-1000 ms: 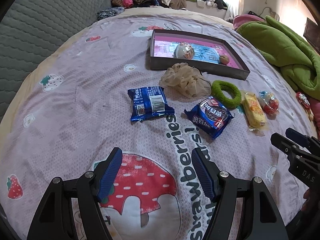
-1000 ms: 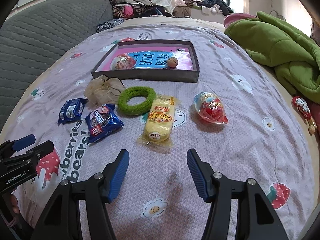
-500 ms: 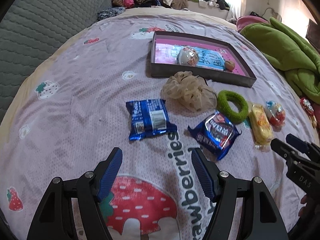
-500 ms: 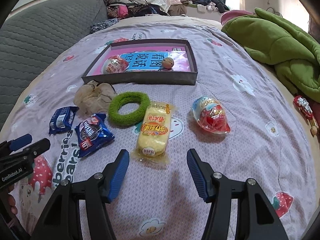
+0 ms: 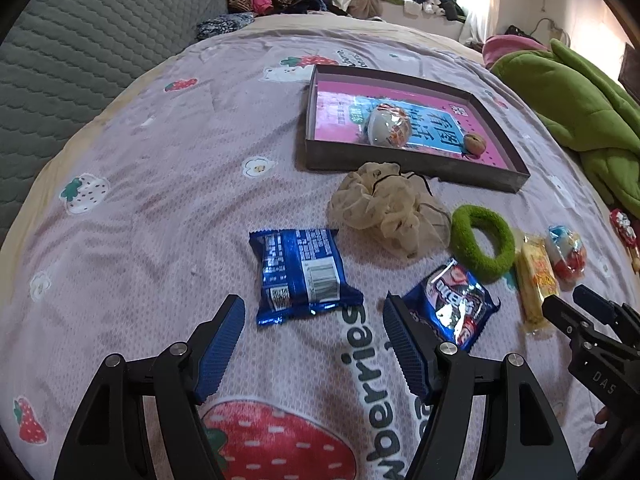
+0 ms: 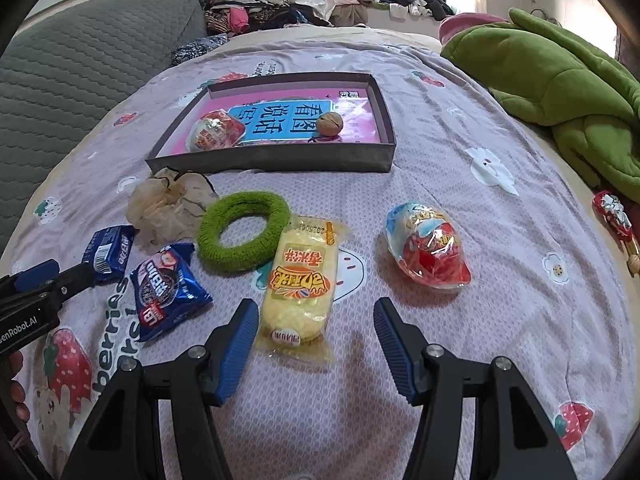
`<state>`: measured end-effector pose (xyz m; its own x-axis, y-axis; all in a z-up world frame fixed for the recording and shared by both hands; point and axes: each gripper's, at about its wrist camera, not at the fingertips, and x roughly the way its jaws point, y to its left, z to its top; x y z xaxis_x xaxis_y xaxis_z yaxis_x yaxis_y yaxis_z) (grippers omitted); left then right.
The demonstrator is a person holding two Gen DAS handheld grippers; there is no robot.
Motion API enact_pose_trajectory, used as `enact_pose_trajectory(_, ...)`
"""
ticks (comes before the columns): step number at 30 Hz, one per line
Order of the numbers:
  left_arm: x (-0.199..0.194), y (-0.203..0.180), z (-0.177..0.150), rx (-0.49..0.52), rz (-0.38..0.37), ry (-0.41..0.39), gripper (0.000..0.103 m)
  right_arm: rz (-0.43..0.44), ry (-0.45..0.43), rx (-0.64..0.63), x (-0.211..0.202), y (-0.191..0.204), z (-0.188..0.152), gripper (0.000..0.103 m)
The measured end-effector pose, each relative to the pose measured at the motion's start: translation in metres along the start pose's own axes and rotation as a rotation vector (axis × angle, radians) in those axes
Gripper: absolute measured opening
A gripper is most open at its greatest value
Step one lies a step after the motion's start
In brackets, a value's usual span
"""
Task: Organize objects
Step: 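Move left tool toward the blue biscuit packet while right tool approaches the yellow cake packet, then grasp the blue biscuit packet with left tool while right tool grasps the yellow cake packet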
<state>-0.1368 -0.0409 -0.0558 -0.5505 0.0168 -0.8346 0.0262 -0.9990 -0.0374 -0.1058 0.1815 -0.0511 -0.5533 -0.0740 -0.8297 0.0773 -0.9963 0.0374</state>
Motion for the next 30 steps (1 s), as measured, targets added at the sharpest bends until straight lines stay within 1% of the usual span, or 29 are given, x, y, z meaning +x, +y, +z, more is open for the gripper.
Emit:
enact_pose_trajectory(5, 0.009, 0.001, 0.005, -0.002, 0.020, 0.002, 0.073, 0.000, 0.010, 0.003, 0.008, 0.002, 0.003, 0.060)
enact_pose_trajectory(16, 0.030, 0.007, 0.016, -0.029, 0.029, 0.019, 0.073, -0.006, 0.034, 0.014, 0.028, 0.008, 0.007, 0.060)
enact_pose_trajectory(20, 0.038, 0.004, 0.020, -0.026, 0.061, 0.018, 0.073, -0.014, 0.039, 0.026, 0.034, 0.006, 0.008, 0.060)
enact_pose_trajectory(23, 0.047, 0.003, 0.021, -0.029, 0.099, 0.028, 0.073, -0.018, 0.047, 0.035, 0.039, 0.005, 0.008, 0.060)
enact_pose_trajectory(28, 0.063, 0.006, 0.023, -0.055, 0.097, 0.060, 0.073, -0.030, 0.036, 0.036, 0.043, 0.006, 0.009, 0.060)
enact_pose_trajectory(30, 0.068, 0.007, 0.023, -0.065, 0.101, 0.060, 0.073, -0.041, 0.033, 0.030, 0.045, 0.007, 0.009, 0.060)
